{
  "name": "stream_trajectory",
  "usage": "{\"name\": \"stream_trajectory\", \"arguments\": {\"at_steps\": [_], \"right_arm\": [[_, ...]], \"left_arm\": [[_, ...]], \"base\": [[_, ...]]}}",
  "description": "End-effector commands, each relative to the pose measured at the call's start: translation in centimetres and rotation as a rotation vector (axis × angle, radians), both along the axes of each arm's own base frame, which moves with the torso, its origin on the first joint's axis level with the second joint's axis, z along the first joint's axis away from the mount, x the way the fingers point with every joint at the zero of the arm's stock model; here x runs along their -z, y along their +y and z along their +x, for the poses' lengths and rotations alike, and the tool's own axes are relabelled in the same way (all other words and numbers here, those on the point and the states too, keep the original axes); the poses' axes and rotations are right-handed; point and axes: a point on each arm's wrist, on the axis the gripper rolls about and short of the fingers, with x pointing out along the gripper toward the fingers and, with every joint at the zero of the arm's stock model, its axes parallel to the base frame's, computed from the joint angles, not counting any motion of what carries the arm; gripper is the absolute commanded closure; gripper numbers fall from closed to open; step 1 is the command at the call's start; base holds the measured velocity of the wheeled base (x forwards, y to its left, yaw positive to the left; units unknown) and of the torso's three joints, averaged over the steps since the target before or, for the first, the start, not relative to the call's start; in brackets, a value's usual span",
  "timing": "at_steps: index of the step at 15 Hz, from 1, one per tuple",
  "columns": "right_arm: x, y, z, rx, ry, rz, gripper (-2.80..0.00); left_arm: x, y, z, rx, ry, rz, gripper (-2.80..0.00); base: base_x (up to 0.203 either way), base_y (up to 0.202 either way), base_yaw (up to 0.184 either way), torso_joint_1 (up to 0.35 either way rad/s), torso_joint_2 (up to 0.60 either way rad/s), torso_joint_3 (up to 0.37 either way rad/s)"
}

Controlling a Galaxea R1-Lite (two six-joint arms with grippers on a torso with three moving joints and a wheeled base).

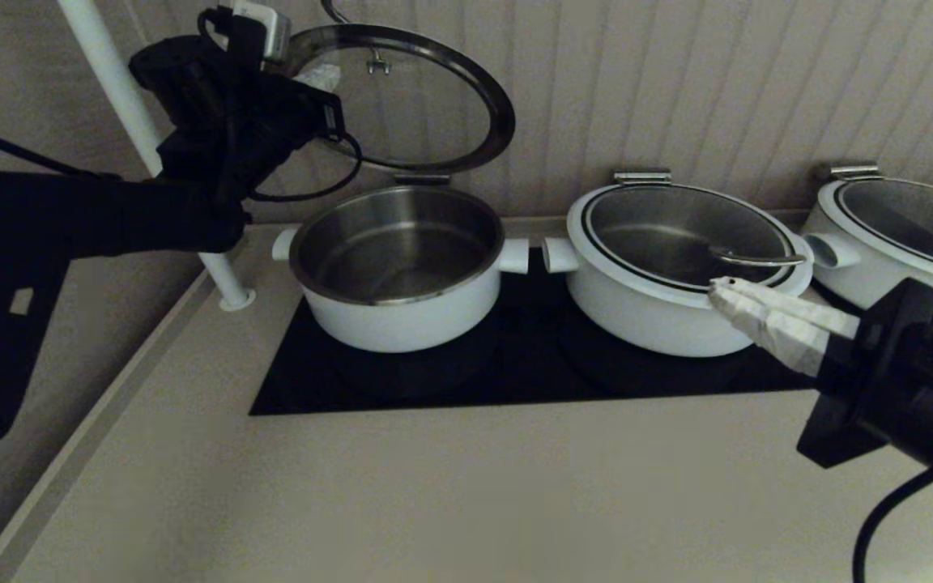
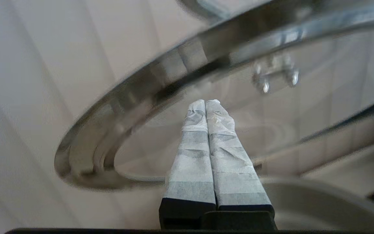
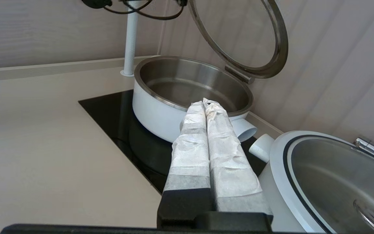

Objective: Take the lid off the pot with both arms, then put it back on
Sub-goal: Open the pot lid completely

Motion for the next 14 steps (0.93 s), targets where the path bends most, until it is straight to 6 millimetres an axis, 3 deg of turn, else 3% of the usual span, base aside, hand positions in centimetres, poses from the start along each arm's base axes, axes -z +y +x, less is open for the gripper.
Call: {"name": "stream_trajectory", "arguments": {"at_steps": [1,7,11,14], "right_arm": [[0.0,0.0,0.0,0.0,-0.007,0.001,0.0],[-0.2,-0.1,-0.2,-0.002,-0.012,0.004,0.0],[-0.2,-0.1,-0.2,-0.001,-0.015,0.006,0.0],[-0.2,-0.1,-0.2,0.0,-0.014,0.005,0.0]], "left_arm": [[-0.4,0.1,-0.9,0.002,0.006,0.002,0.0],[-0.4,0.2,-1.3,0.001,0.015,0.004,0.0],[0.5,0.5,-2.6,-0.002,0.074,0.017,0.0],[-0.1,1.6,-4.0,-0.023,0.081,0.023,0.0]], "base": [[0.0,0.0,0.0,0.0,0.0,0.0],[0.0,0.0,0.0,0.0,0.0,0.0],[0.0,0.0,0.0,0.0,0.0,0.0],[0.0,0.0,0.0,0.0,0.0,0.0]]}}
